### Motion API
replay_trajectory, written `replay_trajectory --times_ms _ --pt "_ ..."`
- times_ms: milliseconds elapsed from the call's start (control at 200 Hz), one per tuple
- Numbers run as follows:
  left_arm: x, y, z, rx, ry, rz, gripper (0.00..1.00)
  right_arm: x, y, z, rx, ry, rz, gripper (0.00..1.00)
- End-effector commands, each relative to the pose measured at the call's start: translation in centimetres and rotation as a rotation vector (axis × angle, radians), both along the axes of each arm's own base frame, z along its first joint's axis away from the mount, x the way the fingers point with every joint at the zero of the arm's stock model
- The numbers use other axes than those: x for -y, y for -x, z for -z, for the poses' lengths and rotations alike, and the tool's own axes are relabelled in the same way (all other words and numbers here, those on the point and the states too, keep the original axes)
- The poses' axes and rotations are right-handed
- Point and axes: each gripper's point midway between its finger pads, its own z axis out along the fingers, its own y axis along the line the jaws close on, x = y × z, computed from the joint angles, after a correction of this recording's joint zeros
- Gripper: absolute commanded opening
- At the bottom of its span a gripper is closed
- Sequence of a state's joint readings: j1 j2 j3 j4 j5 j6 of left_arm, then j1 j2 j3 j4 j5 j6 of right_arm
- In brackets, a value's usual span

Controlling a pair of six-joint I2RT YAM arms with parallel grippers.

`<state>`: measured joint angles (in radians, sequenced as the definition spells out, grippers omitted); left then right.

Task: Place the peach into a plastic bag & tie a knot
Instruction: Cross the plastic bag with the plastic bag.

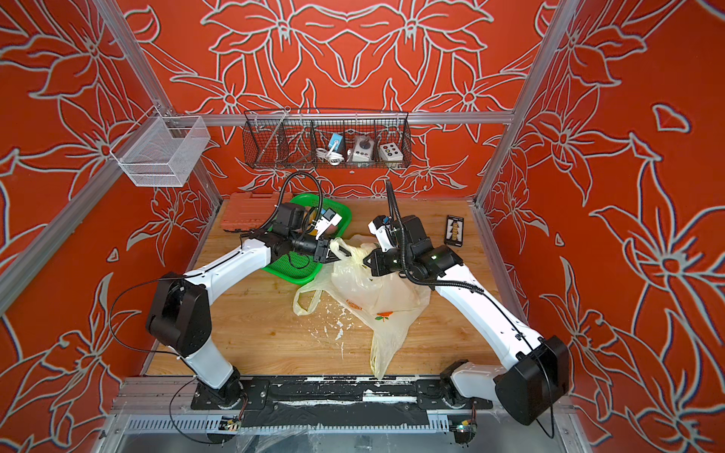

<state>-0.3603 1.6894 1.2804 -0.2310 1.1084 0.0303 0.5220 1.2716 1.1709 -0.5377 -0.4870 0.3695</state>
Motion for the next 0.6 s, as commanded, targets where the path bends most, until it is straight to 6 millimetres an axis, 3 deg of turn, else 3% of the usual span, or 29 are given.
replay_trajectory --times_ms 0,365,590 --pt "-0.7 2.2 -1.0 0.124 0.004 0.073 0.47 -0.4 -0.3 -0.7 -0.006 -0.062 -0.003 0.00" --pt "1.0 4.2 -2.3 0.249 0.069 0.100 0.72 -0.9 0.1 -1.0 -0.040 -0.095 -0.021 0.00" --pt "2.4 3.5 -2.6 0.240 0.067 0.069 0.70 -1.2 0.4 -1.2 -0.050 -0.113 -0.023 0.00"
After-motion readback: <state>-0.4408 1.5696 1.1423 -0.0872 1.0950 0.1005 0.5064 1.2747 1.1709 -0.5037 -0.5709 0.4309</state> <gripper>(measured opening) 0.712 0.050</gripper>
